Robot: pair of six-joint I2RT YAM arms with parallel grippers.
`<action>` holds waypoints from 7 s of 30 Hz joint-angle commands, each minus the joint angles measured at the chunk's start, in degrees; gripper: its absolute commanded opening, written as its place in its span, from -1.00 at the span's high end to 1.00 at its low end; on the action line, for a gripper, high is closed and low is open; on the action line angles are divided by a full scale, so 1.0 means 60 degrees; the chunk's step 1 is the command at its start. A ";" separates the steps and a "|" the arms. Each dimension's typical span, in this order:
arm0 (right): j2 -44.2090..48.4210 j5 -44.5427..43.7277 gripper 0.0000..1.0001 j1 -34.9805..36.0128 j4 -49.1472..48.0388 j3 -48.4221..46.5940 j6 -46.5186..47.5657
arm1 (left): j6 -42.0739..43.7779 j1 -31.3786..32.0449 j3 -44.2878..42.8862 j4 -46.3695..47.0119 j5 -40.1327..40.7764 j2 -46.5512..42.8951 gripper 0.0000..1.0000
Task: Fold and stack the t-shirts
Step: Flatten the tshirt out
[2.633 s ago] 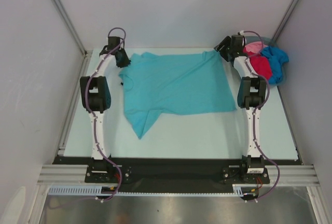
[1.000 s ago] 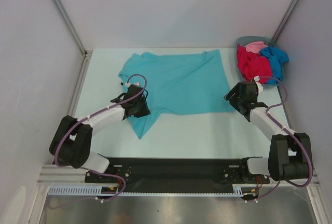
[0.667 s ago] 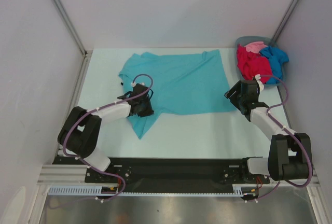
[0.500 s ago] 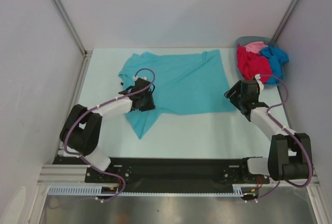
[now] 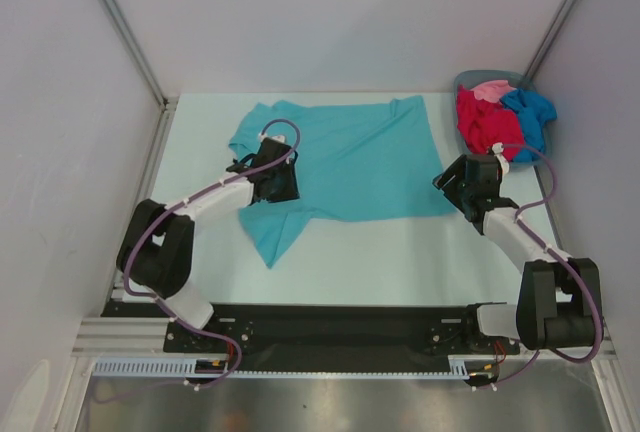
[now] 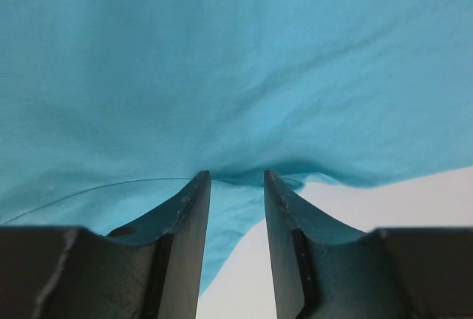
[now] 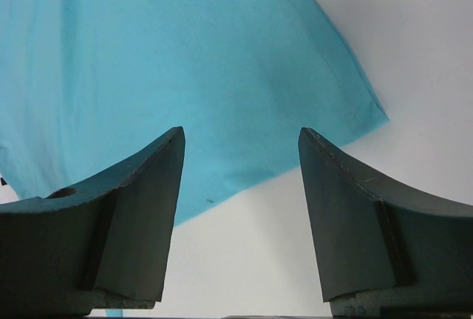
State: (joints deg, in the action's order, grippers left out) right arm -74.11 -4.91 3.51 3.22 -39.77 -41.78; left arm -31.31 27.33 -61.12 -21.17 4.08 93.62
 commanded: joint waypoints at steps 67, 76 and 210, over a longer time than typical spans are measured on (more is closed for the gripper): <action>-0.0642 0.0437 -0.29 -0.0087 -0.0772 -0.0403 -0.0039 | -0.1021 0.3736 0.1969 -0.1130 -0.0138 -0.1320 -0.99; -0.0964 0.0539 -0.29 -0.0246 -0.0932 -0.0462 -0.0082 | -0.2075 0.3736 0.2613 -0.1980 0.0624 -0.2624 -1.00; -0.5784 0.3645 -0.30 -0.0497 -0.3995 -0.5720 -0.0376 | 0.0663 -0.4174 -1.0967 -0.3415 0.0943 0.7058 -0.61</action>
State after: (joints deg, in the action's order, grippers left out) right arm -112.20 16.60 0.62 -20.64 -71.24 -44.97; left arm -26.06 2.24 -129.27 -40.75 4.40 142.54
